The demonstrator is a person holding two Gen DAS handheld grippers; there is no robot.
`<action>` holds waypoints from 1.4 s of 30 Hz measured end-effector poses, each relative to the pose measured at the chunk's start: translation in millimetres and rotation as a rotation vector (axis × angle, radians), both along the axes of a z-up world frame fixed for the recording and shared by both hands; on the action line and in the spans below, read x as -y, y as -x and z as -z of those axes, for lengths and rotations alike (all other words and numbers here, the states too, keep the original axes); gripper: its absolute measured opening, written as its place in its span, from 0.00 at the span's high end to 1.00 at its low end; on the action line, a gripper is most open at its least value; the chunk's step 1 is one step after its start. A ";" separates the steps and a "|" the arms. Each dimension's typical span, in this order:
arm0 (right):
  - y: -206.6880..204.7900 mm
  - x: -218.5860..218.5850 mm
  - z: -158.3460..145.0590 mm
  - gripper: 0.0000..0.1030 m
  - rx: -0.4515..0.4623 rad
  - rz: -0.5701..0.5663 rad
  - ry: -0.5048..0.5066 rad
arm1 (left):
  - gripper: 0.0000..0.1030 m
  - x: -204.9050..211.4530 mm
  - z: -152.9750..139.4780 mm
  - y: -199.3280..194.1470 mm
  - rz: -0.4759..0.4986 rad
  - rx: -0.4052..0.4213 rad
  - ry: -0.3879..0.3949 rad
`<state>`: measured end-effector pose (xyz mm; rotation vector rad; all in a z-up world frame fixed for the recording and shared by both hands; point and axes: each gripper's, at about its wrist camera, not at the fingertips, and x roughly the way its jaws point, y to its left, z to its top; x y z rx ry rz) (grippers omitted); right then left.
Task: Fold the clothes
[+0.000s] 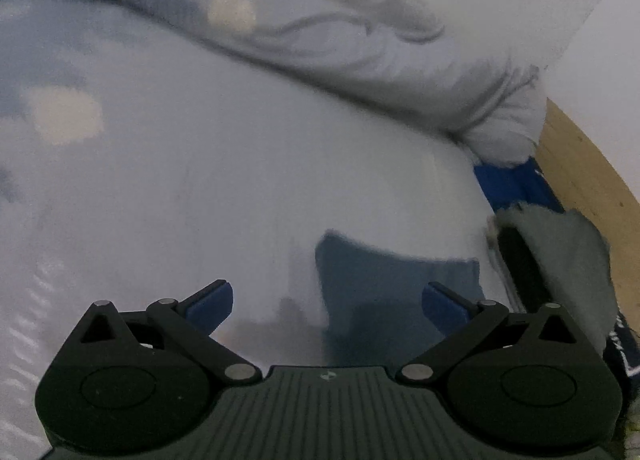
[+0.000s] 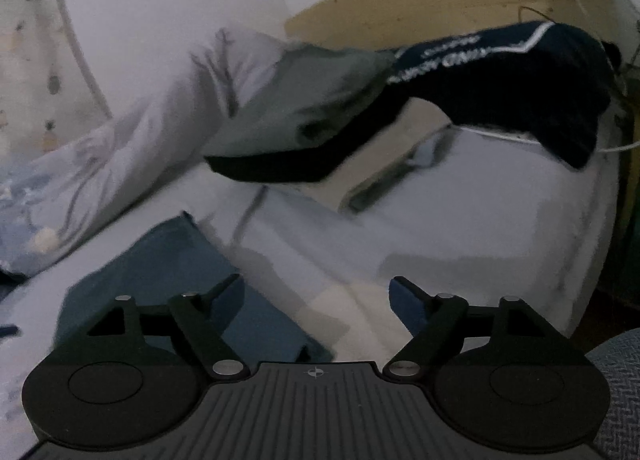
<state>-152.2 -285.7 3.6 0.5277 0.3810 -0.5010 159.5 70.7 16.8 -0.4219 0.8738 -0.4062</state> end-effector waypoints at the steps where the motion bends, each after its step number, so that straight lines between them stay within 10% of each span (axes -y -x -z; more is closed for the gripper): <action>1: 0.6 -2.4 -2.2 0.16 0.006 -0.012 0.006 | 0.00 -0.8 9.7 -4.8 0.004 -0.014 0.018; 9: -9.3 -22.8 -9.1 0.14 -0.013 -0.113 0.041 | 0.00 8.5 48.3 -41.1 0.071 -0.026 0.208; 19: -27.7 -39.4 -6.0 0.13 -0.055 -0.177 0.053 | 0.00 43.8 55.4 -78.9 0.233 -0.015 0.269; 27: -32.0 -57.3 -8.3 0.13 -0.070 -0.230 0.094 | 0.83 42.8 59.1 -75.5 0.193 -0.072 0.245; 33: -30.3 -80.3 -17.3 0.10 -0.075 -0.301 0.144 | 0.86 54.2 14.3 -56.0 0.187 0.023 0.250; 42: -14.1 -107.3 -39.7 0.10 -0.015 -0.371 0.165 | 0.87 98.4 -94.4 27.3 0.317 0.253 0.042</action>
